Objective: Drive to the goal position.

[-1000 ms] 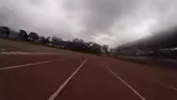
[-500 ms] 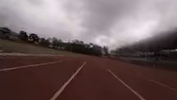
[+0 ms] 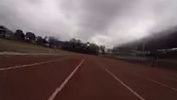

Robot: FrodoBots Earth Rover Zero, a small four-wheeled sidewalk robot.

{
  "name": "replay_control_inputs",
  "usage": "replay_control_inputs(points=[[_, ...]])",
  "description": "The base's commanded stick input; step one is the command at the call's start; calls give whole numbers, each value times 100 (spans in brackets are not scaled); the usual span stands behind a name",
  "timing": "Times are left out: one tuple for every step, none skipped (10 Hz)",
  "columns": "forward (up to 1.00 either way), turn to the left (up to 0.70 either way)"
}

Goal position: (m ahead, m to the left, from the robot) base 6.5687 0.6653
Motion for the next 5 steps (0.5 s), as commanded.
replay_control_inputs(points=[[70,-34],[70,-33],[70,-32],[70,-31],[70,0]])
